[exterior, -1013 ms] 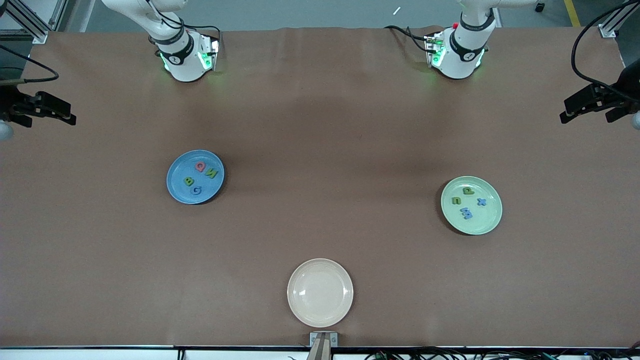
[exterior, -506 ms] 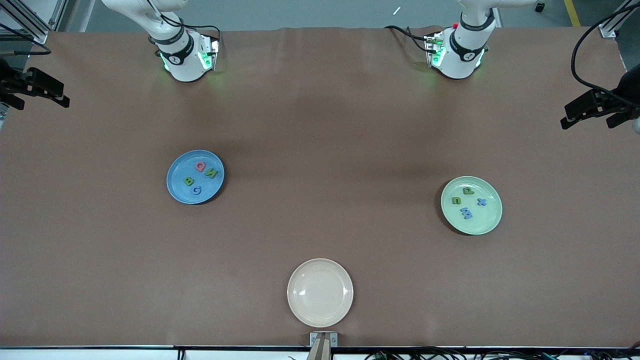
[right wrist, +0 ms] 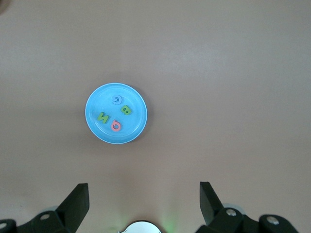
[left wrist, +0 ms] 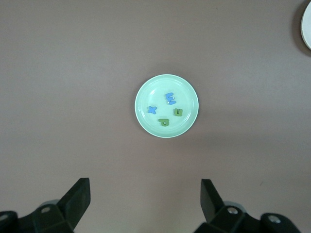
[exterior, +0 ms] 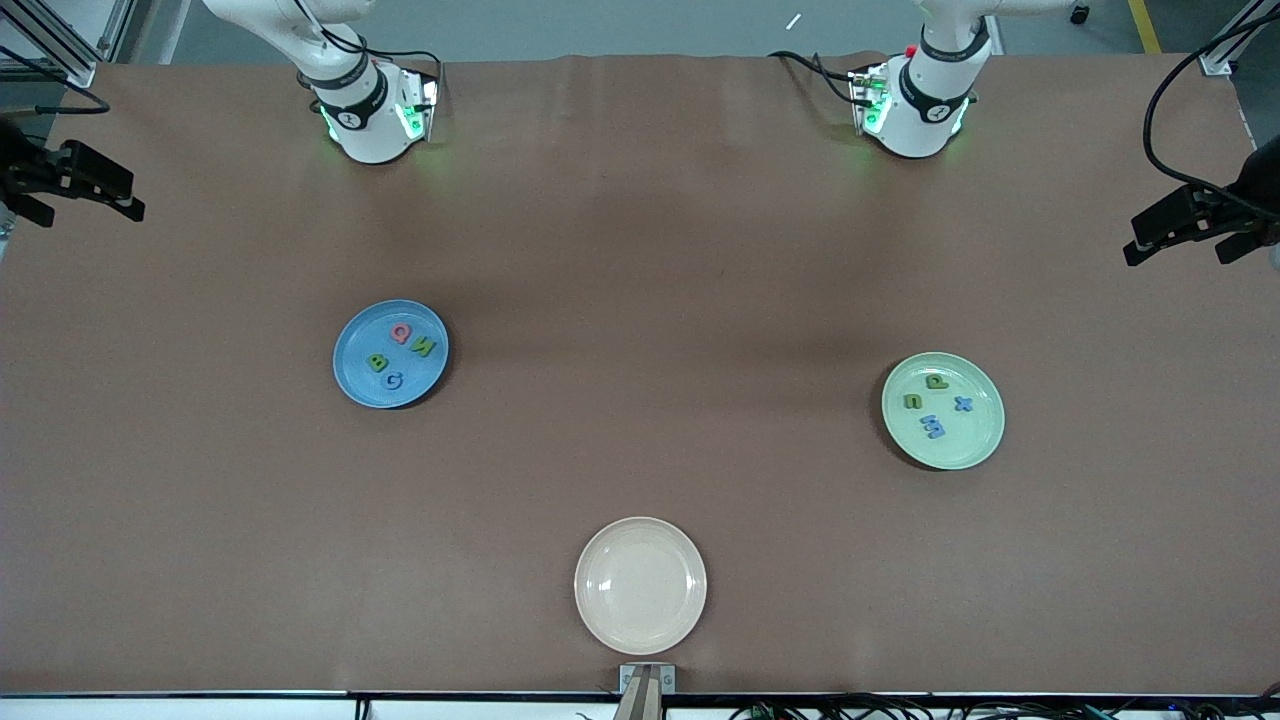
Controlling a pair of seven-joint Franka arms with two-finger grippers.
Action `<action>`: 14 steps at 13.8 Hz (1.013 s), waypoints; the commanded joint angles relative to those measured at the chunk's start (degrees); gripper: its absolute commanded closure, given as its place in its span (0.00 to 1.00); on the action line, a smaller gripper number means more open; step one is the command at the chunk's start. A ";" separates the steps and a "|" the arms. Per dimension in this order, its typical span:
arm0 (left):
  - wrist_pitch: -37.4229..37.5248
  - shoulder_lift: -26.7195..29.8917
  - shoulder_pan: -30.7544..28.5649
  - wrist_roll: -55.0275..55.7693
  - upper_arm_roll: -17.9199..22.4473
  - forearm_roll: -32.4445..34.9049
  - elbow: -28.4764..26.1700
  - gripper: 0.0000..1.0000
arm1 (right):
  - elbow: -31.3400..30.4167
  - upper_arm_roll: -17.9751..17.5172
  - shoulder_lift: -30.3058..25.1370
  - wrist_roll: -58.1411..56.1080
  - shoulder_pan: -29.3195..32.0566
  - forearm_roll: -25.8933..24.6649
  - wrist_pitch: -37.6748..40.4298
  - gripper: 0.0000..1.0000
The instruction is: Sort uppercase to blue plate, lowercase to green plate
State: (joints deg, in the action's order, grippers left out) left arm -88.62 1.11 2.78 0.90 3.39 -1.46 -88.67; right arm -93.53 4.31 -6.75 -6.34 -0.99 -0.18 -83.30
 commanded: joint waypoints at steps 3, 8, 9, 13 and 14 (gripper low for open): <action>0.02 0.56 -0.06 -0.73 0.21 0.14 -0.01 0.00 | 3.34 0.35 1.82 -0.16 -0.41 0.79 -0.02 0.00; 0.11 0.65 -0.06 -0.73 0.21 0.14 -0.10 0.00 | 3.62 0.43 2.27 -0.25 -0.68 0.79 1.47 0.00; 0.11 0.65 -0.06 -0.73 0.21 0.14 -0.10 0.00 | 3.62 0.43 2.27 -0.25 -0.68 0.88 1.39 0.00; 0.20 0.65 -0.06 -0.73 0.21 0.14 -0.10 0.00 | 3.10 0.35 2.18 -0.25 -0.41 1.06 1.30 0.00; 0.11 0.65 -0.06 -0.73 0.21 0.14 -0.10 0.00 | 3.01 0.35 2.18 -0.16 -0.32 1.32 1.21 0.00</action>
State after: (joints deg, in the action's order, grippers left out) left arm -88.61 1.11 2.74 0.90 3.42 -1.46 -88.67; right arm -90.85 4.33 -4.68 -6.34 -1.28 -0.06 -82.60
